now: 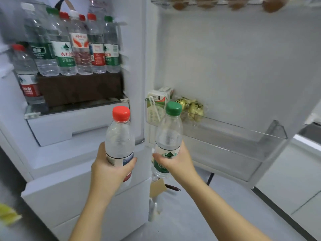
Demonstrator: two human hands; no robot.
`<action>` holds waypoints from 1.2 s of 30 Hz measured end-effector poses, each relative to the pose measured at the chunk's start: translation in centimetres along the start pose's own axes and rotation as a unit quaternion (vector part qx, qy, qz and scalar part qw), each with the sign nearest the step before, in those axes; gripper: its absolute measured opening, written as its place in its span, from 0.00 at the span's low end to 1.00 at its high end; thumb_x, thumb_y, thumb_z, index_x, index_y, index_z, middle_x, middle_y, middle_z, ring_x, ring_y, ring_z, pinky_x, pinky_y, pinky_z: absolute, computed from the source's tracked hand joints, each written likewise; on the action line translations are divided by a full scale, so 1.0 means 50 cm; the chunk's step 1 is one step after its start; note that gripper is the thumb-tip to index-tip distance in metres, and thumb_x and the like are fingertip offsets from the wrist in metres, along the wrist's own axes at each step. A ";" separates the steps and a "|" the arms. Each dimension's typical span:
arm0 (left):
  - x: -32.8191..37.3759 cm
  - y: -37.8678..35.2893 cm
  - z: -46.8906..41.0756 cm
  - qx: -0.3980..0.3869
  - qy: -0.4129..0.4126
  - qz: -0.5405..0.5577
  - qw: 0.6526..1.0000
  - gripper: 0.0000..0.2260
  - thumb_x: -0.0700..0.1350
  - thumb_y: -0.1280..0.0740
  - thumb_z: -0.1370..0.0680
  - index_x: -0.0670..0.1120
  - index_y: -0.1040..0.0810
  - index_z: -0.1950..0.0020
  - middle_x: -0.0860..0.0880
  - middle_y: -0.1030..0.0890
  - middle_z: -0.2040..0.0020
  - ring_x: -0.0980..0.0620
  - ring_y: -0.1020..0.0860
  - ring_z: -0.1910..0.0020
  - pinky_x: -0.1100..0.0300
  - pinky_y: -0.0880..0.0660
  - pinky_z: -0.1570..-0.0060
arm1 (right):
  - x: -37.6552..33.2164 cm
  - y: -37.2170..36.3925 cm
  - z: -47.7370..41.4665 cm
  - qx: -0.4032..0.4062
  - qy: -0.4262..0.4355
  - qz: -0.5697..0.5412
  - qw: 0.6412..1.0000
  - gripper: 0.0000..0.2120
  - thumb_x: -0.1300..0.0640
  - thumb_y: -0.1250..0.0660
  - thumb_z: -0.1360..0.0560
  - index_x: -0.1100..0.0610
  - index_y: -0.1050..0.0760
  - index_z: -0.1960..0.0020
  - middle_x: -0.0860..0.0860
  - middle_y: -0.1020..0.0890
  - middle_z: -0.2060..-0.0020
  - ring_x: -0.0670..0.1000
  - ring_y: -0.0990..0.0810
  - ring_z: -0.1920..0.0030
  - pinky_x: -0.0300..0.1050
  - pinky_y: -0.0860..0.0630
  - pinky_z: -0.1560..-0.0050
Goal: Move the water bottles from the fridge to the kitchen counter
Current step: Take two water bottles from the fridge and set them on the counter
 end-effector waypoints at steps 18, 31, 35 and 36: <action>0.034 -0.317 0.097 -0.284 0.015 0.071 0.956 0.22 0.35 0.23 0.33 0.55 0.28 0.52 0.66 0.20 0.65 0.68 0.22 0.66 0.73 0.28 0.68 | 0.065 0.311 0.190 0.263 -0.069 0.059 0.961 0.24 0.67 0.24 0.32 0.53 0.29 0.43 0.49 0.19 0.55 0.37 0.21 0.61 0.29 0.24 0.61; 0.167 -0.587 0.372 -0.395 -0.017 0.087 0.914 0.23 0.33 0.23 0.33 0.55 0.30 0.54 0.66 0.21 0.65 0.67 0.23 0.69 0.75 0.28 0.71 | 0.084 0.646 0.399 0.352 -0.087 0.077 0.929 0.23 0.65 0.23 0.32 0.48 0.29 0.47 0.44 0.19 0.60 0.36 0.22 0.64 0.29 0.25 0.63; 0.220 -0.671 0.483 -0.410 -0.012 0.106 0.906 0.25 0.34 0.23 0.33 0.59 0.30 0.53 0.66 0.20 0.64 0.67 0.23 0.69 0.74 0.27 0.70 | 0.083 0.774 0.482 0.376 -0.091 0.098 0.917 0.24 0.63 0.21 0.33 0.44 0.31 0.50 0.41 0.20 0.57 0.32 0.22 0.59 0.27 0.26 0.61; 0.233 -0.690 0.509 -0.414 -0.013 0.112 0.903 0.26 0.34 0.23 0.33 0.61 0.31 0.52 0.67 0.20 0.64 0.68 0.23 0.69 0.74 0.27 0.70 | 0.084 0.803 0.502 0.380 -0.093 0.100 0.915 0.24 0.62 0.21 0.33 0.43 0.31 0.50 0.41 0.20 0.57 0.31 0.22 0.58 0.27 0.26 0.60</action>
Point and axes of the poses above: each hand's wrist, its own z-axis away from the middle knuckle, its own y-axis out of the back of the hand, x = y × z, the point moved 7 cm from there along -z, towards the middle knuckle
